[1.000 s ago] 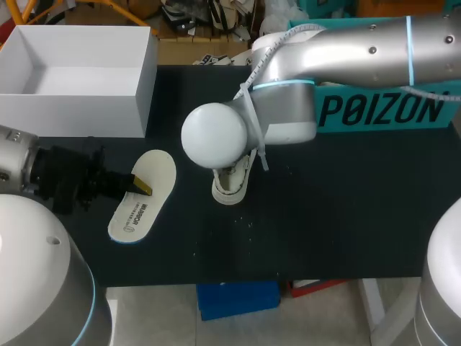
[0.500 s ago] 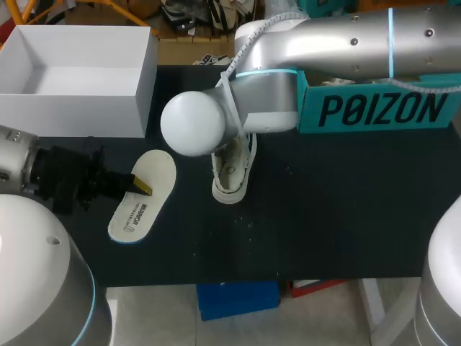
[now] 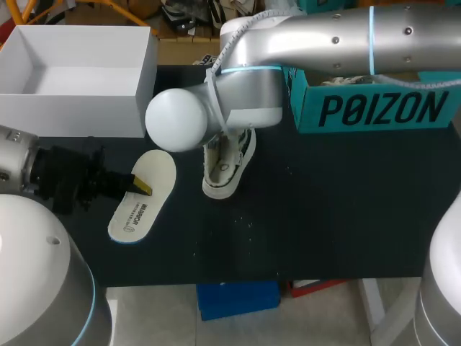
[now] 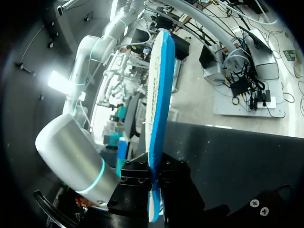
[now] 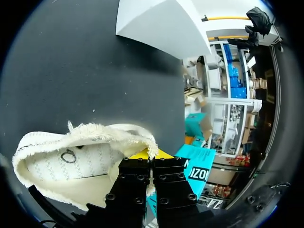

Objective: Take the shoe out of the shoebox, open the shoe tongue, remove and reinsert the insole, then place the shoe into the shoebox

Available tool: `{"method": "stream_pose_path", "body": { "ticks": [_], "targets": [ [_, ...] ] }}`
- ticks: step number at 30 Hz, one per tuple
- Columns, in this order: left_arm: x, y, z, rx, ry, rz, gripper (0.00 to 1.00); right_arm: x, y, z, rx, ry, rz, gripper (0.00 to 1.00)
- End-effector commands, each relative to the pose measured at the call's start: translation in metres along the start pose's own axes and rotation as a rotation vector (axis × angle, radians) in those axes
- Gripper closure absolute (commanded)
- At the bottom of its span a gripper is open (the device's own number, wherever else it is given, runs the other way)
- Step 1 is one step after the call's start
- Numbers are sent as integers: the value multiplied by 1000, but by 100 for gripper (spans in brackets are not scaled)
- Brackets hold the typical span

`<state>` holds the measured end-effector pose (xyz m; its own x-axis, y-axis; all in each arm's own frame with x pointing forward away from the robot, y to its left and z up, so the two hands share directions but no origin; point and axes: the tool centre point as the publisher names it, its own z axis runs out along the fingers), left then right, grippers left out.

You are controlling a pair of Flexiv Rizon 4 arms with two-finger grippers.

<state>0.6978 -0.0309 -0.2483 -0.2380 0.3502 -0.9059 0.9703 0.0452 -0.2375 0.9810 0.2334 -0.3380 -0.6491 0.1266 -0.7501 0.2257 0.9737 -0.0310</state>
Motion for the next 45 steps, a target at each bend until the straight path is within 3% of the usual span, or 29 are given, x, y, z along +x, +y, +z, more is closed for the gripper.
{"method": "stream_pose_path", "body": {
  "ticks": [1, 9, 22, 45],
  "targets": [
    [0, -1, -1, -1, 4, 0, 100, 1, 0, -10, 3, -8, 4, 100],
    [0, -1, -1, -1, 4, 0, 100, 11, -9, -32, -10, -4, 0, 100],
    [0, -1, -1, -1, 4, 0, 100, -4, -11, -48, -13, -23, -59, 100],
    [0, -1, -1, -1, 4, 0, 100, -12, 12, -10, -5, -3, -156, 100]
  ]
}}
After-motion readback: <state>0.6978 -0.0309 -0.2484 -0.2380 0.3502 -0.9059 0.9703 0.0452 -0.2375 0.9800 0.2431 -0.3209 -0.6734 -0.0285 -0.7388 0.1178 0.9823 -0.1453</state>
